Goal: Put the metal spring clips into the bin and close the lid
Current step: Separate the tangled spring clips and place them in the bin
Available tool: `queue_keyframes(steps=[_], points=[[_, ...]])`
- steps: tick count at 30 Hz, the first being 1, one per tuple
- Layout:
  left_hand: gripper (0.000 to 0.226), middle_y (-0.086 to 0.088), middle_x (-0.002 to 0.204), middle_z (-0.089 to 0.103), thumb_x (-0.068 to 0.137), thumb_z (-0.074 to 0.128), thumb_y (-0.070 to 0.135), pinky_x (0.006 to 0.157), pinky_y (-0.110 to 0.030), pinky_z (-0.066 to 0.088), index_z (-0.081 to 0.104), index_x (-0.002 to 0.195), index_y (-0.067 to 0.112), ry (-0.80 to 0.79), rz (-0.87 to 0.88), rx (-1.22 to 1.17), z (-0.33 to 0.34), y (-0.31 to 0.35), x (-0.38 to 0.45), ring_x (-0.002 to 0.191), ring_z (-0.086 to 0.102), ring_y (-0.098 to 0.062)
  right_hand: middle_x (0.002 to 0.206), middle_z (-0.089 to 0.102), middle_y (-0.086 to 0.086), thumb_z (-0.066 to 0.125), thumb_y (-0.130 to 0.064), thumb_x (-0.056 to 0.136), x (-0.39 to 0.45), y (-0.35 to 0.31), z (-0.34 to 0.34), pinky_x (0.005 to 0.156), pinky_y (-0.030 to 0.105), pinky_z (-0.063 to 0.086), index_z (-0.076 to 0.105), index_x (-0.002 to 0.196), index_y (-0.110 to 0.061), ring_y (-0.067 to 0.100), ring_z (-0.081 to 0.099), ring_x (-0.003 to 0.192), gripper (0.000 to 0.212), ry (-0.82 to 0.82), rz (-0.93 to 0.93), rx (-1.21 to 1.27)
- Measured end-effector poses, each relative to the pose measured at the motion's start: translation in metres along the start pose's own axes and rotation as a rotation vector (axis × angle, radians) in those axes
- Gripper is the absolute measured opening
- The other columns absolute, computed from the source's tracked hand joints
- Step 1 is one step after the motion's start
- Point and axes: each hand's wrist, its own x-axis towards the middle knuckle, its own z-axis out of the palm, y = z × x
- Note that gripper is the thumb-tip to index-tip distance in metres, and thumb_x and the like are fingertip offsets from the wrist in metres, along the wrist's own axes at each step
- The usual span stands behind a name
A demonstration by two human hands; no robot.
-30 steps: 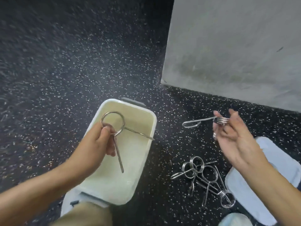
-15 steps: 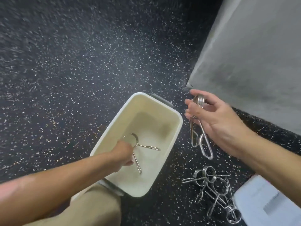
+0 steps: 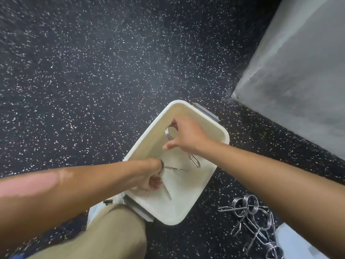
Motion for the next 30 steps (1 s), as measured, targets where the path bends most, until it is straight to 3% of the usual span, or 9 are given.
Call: queue_keyframes(steps=[1, 4, 6, 11, 15, 20, 23, 26, 30], points=[[0.01, -0.011, 0.068, 0.051, 0.085, 0.044, 0.009, 0.061, -0.034, 0.05, 0.052, 0.083, 0.003, -0.033, -0.017, -0.005, -0.002, 0.0, 0.0, 0.058, 0.05, -0.026, 0.115, 0.059, 0.001, 0.095, -0.045, 0.056, 0.007, 0.007, 0.008, 0.088, 0.038, 0.052, 0.058, 0.12, -0.017, 0.025, 0.061, 0.107, 0.079, -0.014, 0.016, -0.07], [0.038, -0.018, 0.092, 0.059, 0.076, 0.051, 0.017, 0.064, -0.041, 0.059, 0.052, 0.11, 0.002, -0.114, -0.049, -0.042, -0.01, -0.004, 0.003, 0.054, 0.062, -0.029, 0.123, 0.055, 0.007, 0.094, -0.039, 0.062, 0.019, 0.019, 0.031, 0.088, 0.039, 0.052, 0.055, 0.124, -0.014, 0.03, 0.061, 0.109, 0.077, -0.033, 0.046, -0.195], [0.032, -0.021, 0.106, 0.058, 0.085, 0.049, 0.021, 0.07, -0.046, 0.06, 0.047, 0.113, 0.006, -0.151, -0.03, -0.059, -0.01, -0.004, -0.004, 0.054, 0.064, -0.03, 0.124, 0.054, 0.009, 0.094, -0.031, 0.065, 0.023, 0.019, 0.042, 0.085, 0.039, 0.052, 0.052, 0.124, -0.012, 0.032, 0.063, 0.108, 0.075, -0.029, 0.033, -0.246], [0.019, -0.02, 0.096, 0.067, 0.095, 0.051, 0.026, 0.072, -0.043, 0.061, 0.051, 0.096, 0.007, -0.227, 0.046, -0.104, -0.016, -0.011, -0.031, 0.059, 0.065, -0.029, 0.129, 0.05, 0.011, 0.091, -0.025, 0.066, 0.026, 0.017, 0.058, 0.077, 0.041, 0.05, 0.047, 0.131, -0.01, 0.035, 0.057, 0.114, 0.08, 0.026, -0.007, -0.345], [0.023, -0.014, 0.087, 0.07, 0.097, 0.051, 0.028, 0.08, -0.042, 0.059, 0.057, 0.101, 0.006, -0.233, 0.182, -0.078, -0.022, -0.016, -0.047, 0.06, 0.064, -0.025, 0.133, 0.048, 0.012, 0.09, -0.027, 0.068, 0.027, 0.022, 0.063, 0.083, 0.043, 0.051, 0.044, 0.137, -0.011, 0.034, 0.05, 0.121, 0.084, 0.055, 0.043, -0.371], [0.019, -0.007, 0.074, 0.073, 0.095, 0.054, 0.022, 0.08, -0.04, 0.059, 0.062, 0.103, 0.006, -0.133, 0.403, 0.032, -0.023, -0.008, -0.053, 0.058, 0.061, -0.022, 0.132, 0.049, 0.013, 0.081, -0.024, 0.08, 0.02, 0.025, 0.066, 0.081, 0.041, 0.049, 0.045, 0.133, -0.007, 0.033, 0.051, 0.12, 0.066, 0.111, 0.019, -0.454], [0.02, 0.0, 0.064, 0.07, 0.09, 0.058, 0.025, 0.089, -0.048, 0.058, 0.063, 0.098, 0.008, -0.139, 0.482, 0.071, -0.022, -0.001, -0.054, 0.054, 0.059, -0.019, 0.131, 0.05, 0.014, 0.077, -0.025, 0.085, 0.014, 0.024, 0.049, 0.086, 0.042, 0.049, 0.044, 0.134, -0.007, 0.034, 0.052, 0.12, 0.062, 0.111, 0.015, -0.4], [0.022, -0.003, 0.077, 0.076, 0.092, 0.058, 0.026, 0.089, -0.049, 0.057, 0.066, 0.099, 0.008, -0.118, 0.567, 0.167, -0.016, 0.002, -0.06, 0.059, 0.061, -0.018, 0.13, 0.056, 0.012, 0.068, -0.031, 0.092, -0.004, 0.025, 0.017, 0.089, 0.042, 0.05, 0.05, 0.131, -0.01, 0.033, 0.055, 0.118, 0.048, 0.139, -0.038, -0.3], [0.021, -0.006, 0.088, 0.076, 0.096, 0.056, 0.025, 0.087, -0.047, 0.057, 0.066, 0.103, 0.007, -0.108, 0.676, 0.288, -0.003, 0.009, -0.075, 0.066, 0.063, -0.018, 0.118, 0.066, -0.002, 0.061, -0.03, 0.096, -0.053, 0.031, -0.031, 0.092, 0.036, 0.049, 0.061, 0.123, -0.018, 0.017, 0.06, 0.106, 0.029, 0.213, -0.154, -0.155]])
